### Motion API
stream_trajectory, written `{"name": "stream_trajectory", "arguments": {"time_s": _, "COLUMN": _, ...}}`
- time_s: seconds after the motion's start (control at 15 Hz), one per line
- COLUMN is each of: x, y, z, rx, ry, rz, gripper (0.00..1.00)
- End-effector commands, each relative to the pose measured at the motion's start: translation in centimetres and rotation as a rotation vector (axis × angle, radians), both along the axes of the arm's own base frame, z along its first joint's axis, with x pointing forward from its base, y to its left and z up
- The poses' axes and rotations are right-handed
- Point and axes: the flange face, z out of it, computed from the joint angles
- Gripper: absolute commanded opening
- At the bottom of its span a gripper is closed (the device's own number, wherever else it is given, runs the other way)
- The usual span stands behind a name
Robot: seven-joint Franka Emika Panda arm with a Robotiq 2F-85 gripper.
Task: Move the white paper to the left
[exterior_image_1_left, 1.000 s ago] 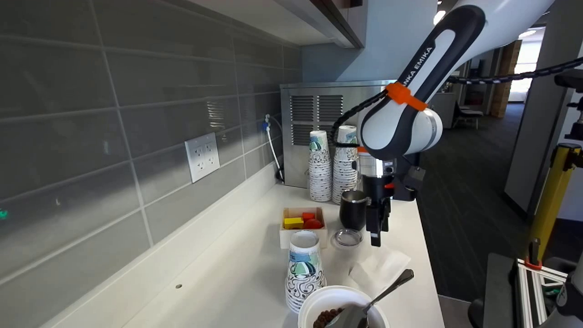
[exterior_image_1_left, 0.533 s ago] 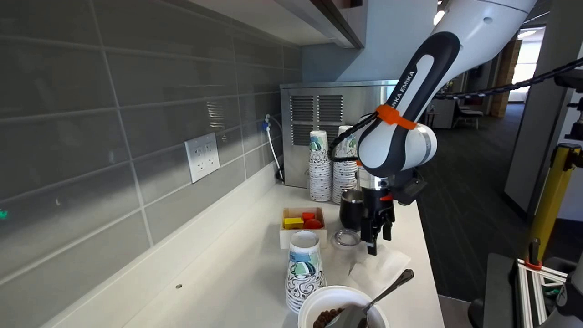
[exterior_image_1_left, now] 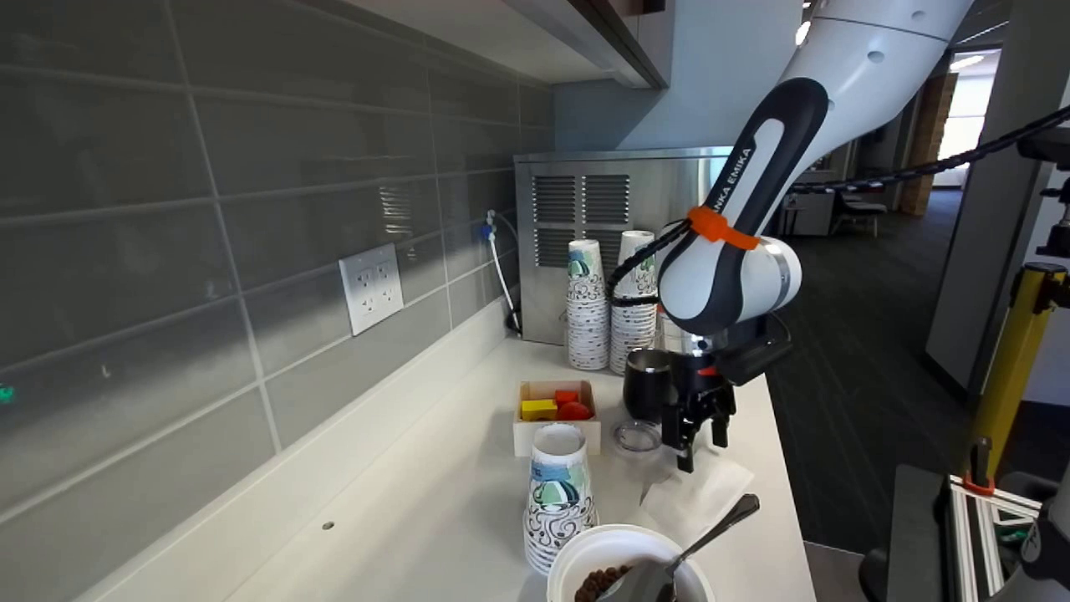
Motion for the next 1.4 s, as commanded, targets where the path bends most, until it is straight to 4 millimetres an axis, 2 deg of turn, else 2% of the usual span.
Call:
{"name": "stream_trajectory", "arguments": {"time_s": 0.0, "x": 0.3, "y": -0.5, "z": -0.4, "rx": -0.021, "ry": -0.003, "rz": -0.044, "gripper": 0.73}}
{"name": "stream_trajectory", "arguments": {"time_s": 0.27, "x": 0.3, "y": -0.3, "z": -0.8, "rx": -0.020, "ry": -0.005, "rz": -0.058, "gripper": 0.42}}
{"name": "stream_trajectory", "arguments": {"time_s": 0.6, "x": 0.1, "y": -1.2, "z": -0.5, "rx": -0.030, "ry": -0.005, "rz": -0.092, "gripper": 0.05}}
{"name": "stream_trajectory", "arguments": {"time_s": 0.67, "x": 0.0, "y": -1.5, "z": -0.2, "rx": -0.039, "ry": -0.003, "rz": -0.100, "gripper": 0.00}}
{"name": "stream_trajectory", "arguments": {"time_s": 1.0, "x": -0.6, "y": -1.5, "z": 1.9, "rx": -0.142, "ry": 0.021, "rz": -0.129, "gripper": 0.00}}
{"name": "stream_trajectory", "arguments": {"time_s": 1.33, "x": -1.8, "y": -0.9, "z": 5.3, "rx": -0.296, "ry": 0.133, "rz": -0.137, "gripper": 0.00}}
